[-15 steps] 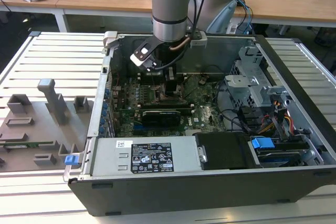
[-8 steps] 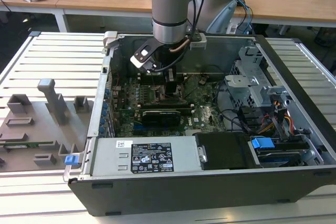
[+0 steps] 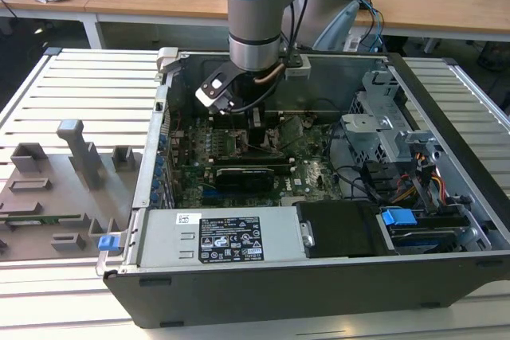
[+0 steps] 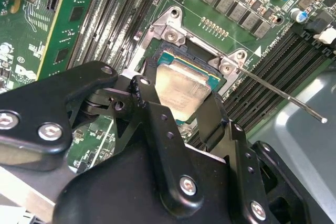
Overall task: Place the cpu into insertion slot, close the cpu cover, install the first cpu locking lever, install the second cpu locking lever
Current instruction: 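Place the cpu into insertion slot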
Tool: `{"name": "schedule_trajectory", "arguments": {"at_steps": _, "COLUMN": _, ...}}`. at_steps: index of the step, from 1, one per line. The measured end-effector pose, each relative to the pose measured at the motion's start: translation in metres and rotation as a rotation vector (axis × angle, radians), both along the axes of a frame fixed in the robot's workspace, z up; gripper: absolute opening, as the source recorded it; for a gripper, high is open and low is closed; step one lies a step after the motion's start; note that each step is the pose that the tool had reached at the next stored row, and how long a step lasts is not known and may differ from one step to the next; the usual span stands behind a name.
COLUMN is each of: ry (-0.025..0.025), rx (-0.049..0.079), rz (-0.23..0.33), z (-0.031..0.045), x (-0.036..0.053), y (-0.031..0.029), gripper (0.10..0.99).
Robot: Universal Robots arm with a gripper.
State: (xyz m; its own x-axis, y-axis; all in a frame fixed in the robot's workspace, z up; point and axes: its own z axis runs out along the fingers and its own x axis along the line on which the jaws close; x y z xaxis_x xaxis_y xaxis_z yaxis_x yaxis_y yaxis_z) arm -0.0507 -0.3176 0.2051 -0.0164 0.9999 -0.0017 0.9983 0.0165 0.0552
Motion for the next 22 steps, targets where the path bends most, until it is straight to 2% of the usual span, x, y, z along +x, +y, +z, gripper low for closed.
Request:
{"name": "schedule_trajectory", "arguments": {"at_steps": 14, "ry": 0.0, "rx": -0.001, "rz": 0.0, "z": -0.0058, "x": 0.0025, "y": 0.0, "gripper": 0.541}}
{"name": "schedule_trajectory", "arguments": {"at_steps": 22, "ry": -0.0004, "rx": -0.001, "rz": 0.0, "z": -0.0065, "x": 0.0026, "y": 0.0002, "gripper": 0.553}}
